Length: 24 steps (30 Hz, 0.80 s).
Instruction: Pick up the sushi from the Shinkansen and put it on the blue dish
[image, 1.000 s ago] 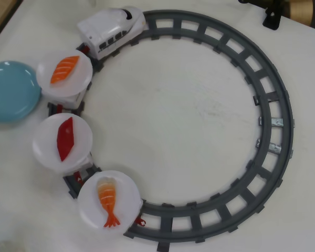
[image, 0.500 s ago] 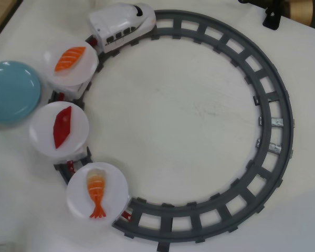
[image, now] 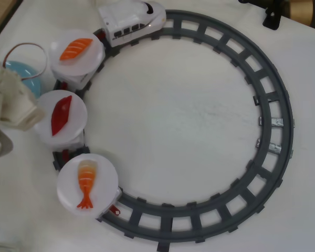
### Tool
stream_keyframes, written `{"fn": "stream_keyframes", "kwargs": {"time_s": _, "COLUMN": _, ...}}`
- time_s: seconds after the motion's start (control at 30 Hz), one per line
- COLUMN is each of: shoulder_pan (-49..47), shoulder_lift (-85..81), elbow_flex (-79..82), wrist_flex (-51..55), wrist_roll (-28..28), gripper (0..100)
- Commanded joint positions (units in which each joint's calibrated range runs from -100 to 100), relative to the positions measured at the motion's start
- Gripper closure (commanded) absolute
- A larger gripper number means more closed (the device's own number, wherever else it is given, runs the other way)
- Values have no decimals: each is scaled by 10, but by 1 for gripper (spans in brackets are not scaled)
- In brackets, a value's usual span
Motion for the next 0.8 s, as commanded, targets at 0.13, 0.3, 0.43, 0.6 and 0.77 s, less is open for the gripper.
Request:
{"fn": "stream_keyframes", "kwargs": {"time_s": 0.13, "shoulder_pan": 49, "shoulder_lift": 78, "elbow_flex": -143, "wrist_flex": 5, "wrist_roll": 51, "gripper": 67}}
{"fn": "stream_keyframes", "kwargs": {"time_s": 0.3, "shoulder_pan": 56, "shoulder_lift": 150, "elbow_flex": -229, "wrist_flex": 6, "wrist_roll": 62, "gripper": 67}}
{"fn": "stream_keyframes", "kwargs": {"time_s": 0.43, "shoulder_pan": 58, "shoulder_lift": 193, "elbow_flex": -290, "wrist_flex": 11, "wrist_roll": 63, "gripper": 67}}
{"fn": "stream_keyframes", "kwargs": {"time_s": 0.6, "shoulder_pan": 65, "shoulder_lift": 233, "elbow_flex": -348, "wrist_flex": 28, "wrist_roll": 71, "gripper": 68}}
{"fn": "stream_keyframes", "kwargs": {"time_s": 0.77, "shoulder_pan": 71, "shoulder_lift": 250, "elbow_flex": -372, "wrist_flex": 30, "wrist_roll": 72, "gripper": 77}}
